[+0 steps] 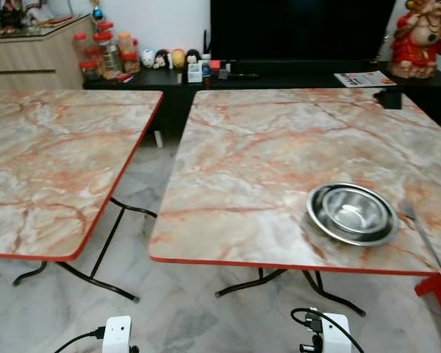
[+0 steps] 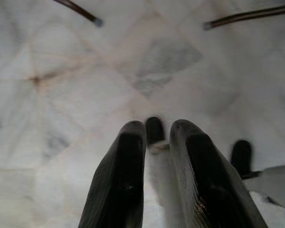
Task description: Setting the table
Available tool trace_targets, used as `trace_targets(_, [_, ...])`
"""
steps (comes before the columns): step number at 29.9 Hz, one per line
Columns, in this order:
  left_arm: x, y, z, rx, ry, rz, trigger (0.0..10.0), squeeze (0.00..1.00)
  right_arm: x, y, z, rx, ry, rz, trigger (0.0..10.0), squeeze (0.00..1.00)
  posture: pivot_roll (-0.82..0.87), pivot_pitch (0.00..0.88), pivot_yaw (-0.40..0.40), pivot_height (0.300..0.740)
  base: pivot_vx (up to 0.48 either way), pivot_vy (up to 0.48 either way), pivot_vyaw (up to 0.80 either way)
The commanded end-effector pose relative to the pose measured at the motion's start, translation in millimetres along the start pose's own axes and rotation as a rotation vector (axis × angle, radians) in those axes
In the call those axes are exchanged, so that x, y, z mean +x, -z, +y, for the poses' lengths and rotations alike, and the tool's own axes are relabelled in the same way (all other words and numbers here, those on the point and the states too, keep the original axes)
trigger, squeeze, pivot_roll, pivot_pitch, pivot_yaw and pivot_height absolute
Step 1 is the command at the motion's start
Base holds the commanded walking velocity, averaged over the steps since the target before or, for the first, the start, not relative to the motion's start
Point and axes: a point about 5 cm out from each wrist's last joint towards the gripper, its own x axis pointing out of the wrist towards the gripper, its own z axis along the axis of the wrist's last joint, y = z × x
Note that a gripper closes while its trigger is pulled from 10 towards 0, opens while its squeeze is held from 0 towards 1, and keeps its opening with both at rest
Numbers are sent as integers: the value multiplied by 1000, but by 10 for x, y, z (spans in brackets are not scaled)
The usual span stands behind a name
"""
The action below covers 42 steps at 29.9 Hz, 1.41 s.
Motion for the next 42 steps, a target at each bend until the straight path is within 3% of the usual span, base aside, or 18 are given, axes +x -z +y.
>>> trace_targets(1, [-9, 26, 43, 3, -13, 9, 10000, 0, 7, -31, 21, 10, 4, -15, 10000, 0, -57, 0, 5, 740, 0, -360, 0])
trace_targets(30, [-10, 45, 19, -9, -12, 13, 10000, 0, 3, -40, -29, 24, 35, -30, 10000, 0, -74, 0, 7, 740, 0, -353, -85])
trace_targets(38, [-8, 39, 25, -8, -19, 15, 10000, 0, -5, -55, -41, 36, 41, -60, 10000, 0, -79, 0, 12, 740, 0, 0, 0])
trace_targets(42, [-10, 46, 24, -5, -13, 16, 10000, 0, -39, -72, -46, -36, 38, -140, 10000, 0, -96, 0, 19, 740, 0, 0, 0])
